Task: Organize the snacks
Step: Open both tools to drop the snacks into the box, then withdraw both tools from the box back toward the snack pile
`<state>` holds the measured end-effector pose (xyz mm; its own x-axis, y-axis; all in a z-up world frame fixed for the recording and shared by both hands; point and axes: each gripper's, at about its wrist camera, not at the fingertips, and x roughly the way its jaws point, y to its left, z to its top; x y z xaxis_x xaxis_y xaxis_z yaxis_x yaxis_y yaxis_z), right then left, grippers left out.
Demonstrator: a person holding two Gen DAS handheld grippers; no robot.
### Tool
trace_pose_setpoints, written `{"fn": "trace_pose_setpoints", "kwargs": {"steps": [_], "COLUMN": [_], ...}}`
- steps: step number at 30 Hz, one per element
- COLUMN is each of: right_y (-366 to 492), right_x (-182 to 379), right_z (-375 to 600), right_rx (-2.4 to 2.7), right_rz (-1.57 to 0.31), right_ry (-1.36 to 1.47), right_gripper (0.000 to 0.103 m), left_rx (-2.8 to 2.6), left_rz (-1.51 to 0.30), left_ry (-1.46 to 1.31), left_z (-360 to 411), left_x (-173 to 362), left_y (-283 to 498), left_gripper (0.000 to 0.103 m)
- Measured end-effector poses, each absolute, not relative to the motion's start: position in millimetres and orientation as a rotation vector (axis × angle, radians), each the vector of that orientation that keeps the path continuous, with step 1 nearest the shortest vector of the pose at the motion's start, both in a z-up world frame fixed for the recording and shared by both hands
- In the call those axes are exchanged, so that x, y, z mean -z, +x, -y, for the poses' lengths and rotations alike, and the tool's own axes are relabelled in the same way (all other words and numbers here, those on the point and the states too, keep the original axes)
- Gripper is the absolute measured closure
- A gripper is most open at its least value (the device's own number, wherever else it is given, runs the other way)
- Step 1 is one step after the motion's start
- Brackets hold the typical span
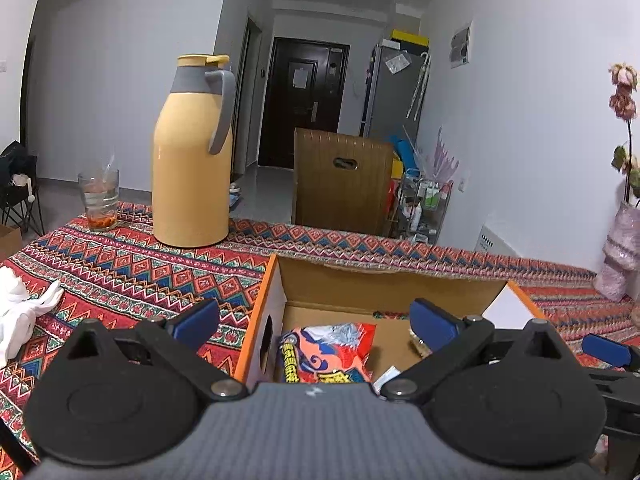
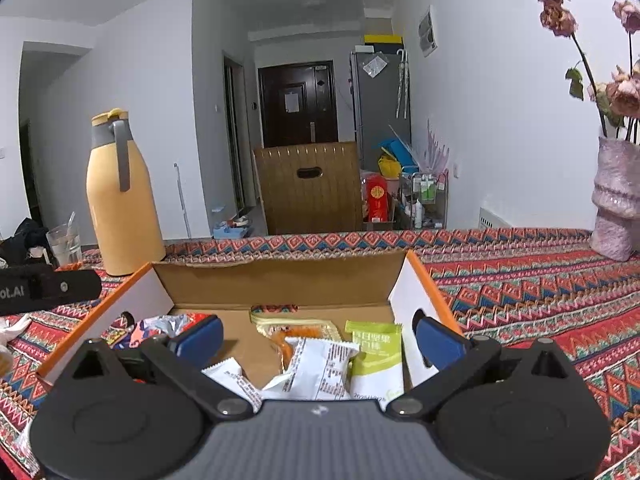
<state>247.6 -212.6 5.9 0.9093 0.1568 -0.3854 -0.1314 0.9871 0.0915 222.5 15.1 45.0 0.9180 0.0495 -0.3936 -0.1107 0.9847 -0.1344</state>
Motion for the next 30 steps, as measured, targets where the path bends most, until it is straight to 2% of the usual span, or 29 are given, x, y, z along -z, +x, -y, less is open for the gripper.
{"fn": "trace_pose_setpoints", "kwargs": {"steps": [15, 30], "right_y": [220, 156], "right_x": [-29, 7], "right_z": [232, 256], "right_rx": [-0.153, -0.142], "right_rz": [-0.377, -0.472], "right_ry": [0.054, -0.011], "right_gripper": [0.000, 0.000], "left_rx": [-0.074, -0.098], "left_rz": [-0.386, -0.498], "left_ry": [-0.158, -0.099], "left_z": [-28, -72], "left_x": [-68, -28], "left_y": [194, 139], "left_gripper": [0.000, 0.000]}}
